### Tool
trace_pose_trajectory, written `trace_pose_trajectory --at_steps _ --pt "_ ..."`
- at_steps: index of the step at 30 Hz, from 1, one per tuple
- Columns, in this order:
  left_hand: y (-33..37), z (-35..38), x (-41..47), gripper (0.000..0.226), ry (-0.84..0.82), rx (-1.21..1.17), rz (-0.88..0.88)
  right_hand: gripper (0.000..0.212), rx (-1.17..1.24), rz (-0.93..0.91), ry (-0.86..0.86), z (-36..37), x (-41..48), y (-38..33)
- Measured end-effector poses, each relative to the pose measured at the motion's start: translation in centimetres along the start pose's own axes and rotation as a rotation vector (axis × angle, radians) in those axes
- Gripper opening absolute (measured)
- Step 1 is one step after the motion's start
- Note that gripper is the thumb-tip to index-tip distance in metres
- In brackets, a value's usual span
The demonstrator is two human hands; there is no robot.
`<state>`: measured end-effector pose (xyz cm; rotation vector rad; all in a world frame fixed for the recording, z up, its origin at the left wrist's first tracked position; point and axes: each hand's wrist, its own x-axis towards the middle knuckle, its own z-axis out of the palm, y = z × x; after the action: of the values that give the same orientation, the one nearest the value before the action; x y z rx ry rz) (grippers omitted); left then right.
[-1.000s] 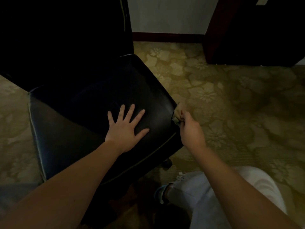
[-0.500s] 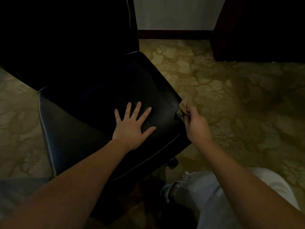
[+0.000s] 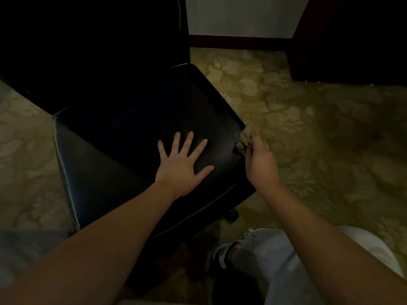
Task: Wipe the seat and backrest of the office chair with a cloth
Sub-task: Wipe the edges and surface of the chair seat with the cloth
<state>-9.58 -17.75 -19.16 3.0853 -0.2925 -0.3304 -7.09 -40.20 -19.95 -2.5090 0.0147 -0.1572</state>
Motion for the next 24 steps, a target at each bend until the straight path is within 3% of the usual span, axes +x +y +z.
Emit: trace_pose_trajectory --at_steps 6,11,15,20,24 --pt "0.6 0.0 0.5 0.078 0.001 -0.023 -0.032 0.028 0.091 0.091 0.032 -0.7 -0.7 1.8" --pt "0.6 0.3 0.6 0.078 0.022 -0.004 -0.028 0.037 0.083 0.168 0.089 0.5 -2.6 2.3" --pt "0.5 0.3 0.4 0.078 0.033 -0.016 -0.014 0.038 0.082 0.129 0.093 0.6 -2.3 2.1" --pt "0.8 0.3 0.7 0.079 0.044 -0.02 -0.041 0.024 0.091 0.144 0.035 -0.5 0.0 1.8" --pt "1.2 0.3 1.0 0.079 0.054 -0.023 -0.067 0.017 0.075 0.224 0.111 0.1 0.0 0.9"
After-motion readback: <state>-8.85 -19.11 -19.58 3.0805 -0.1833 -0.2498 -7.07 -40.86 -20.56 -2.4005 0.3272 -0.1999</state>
